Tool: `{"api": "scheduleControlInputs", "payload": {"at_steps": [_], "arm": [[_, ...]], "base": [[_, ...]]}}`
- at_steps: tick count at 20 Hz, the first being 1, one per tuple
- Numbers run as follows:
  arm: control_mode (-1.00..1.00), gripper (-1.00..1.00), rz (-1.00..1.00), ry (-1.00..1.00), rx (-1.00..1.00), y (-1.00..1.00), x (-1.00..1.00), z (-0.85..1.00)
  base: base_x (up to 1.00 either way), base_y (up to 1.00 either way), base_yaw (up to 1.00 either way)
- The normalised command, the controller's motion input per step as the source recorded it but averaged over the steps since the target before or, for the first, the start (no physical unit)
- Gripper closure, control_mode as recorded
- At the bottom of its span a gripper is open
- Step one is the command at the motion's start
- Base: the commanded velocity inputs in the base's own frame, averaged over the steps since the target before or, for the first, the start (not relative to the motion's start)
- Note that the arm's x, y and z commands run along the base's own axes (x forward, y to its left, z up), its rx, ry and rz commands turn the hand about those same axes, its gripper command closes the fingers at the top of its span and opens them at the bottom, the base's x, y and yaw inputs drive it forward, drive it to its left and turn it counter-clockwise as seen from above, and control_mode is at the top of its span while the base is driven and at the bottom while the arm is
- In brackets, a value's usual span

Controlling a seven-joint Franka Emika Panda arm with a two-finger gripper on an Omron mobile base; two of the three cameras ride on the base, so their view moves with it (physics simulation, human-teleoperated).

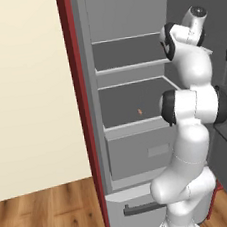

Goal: Move the sushi and pork chop from the top shelf to the second highest shelf to make space. Then, place the pitcher from the counter on the cleared top shelf.

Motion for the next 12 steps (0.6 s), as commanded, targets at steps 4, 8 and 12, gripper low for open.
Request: {"api": "scheduleControlInputs", "payload": {"at_steps": [4, 8, 12], "arm": [[-1.00, -1.00, 0.00, -0.01, -0.02, 0.00, 0.17, -0.13], [-1.00, -1.00, 0.00, 0.00, -0.01, -0.01, 0.16, -0.19], [-1.00, 1.00, 0.00, 0.00, -0.04, 0.00, 0.14, -0.29]], "base": [[0.00, 0.00, 0.00], [0.00, 0.00, 0.00], [0.00, 0.00, 0.00]]}}
